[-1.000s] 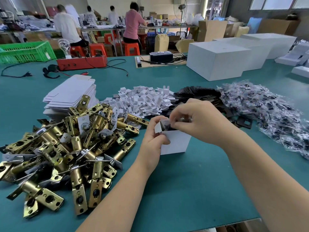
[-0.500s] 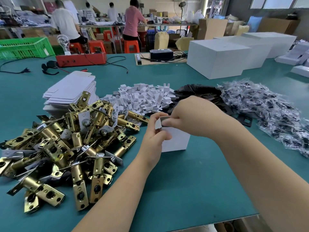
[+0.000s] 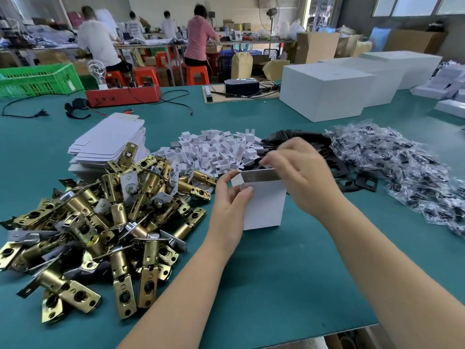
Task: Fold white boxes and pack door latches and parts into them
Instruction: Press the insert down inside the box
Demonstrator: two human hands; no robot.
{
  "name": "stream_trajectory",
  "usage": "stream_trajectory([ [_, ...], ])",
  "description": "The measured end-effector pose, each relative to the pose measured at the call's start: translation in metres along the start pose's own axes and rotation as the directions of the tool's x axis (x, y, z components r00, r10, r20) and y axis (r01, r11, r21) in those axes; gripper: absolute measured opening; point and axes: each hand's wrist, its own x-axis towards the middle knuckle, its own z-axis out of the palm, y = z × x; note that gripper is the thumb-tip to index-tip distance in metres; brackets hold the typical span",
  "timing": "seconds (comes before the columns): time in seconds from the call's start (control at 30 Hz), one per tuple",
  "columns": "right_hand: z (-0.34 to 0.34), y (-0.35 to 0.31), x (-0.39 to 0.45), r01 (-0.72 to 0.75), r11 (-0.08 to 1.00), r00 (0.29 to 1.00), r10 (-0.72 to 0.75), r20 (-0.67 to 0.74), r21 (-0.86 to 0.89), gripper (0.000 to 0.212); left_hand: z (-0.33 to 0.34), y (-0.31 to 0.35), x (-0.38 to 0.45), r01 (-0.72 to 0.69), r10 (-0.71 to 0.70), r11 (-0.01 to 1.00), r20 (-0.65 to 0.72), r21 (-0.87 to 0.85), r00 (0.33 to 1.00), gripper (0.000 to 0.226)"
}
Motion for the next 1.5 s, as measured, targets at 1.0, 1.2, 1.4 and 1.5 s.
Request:
stream_trajectory([
  [1.0,0.04,0.026,-0.033,-0.084,0.74,0.943,0.275,-0.186,0.668,0.05,0.01,0.015,0.014,-0.16,0.136,0.978,-0.175,-0.131,0.975,0.044],
  [1.2,0.041,0.027,-0.035,-0.046,0.846,0.97,0.164,-0.177,0.531,0.016,0.007,0.015,0.013,-0.29,0.308,0.946,-0.129,0.143,0.943,0.037],
  [1.4,0.04,0.022,-0.044,-0.102,0.77,0.978,0.194,-0.079,0.629,0.02,0.002,0.011,0.003,-0.317,0.321,0.942,-0.021,0.11,0.947,0.015],
  [1.5,0.039,0.02,-0.045,-0.124,0.758,0.977,0.206,-0.054,0.641,0.016,-0.001,0.012,0.002,-0.275,0.279,0.948,0.0,0.161,0.96,0.014],
])
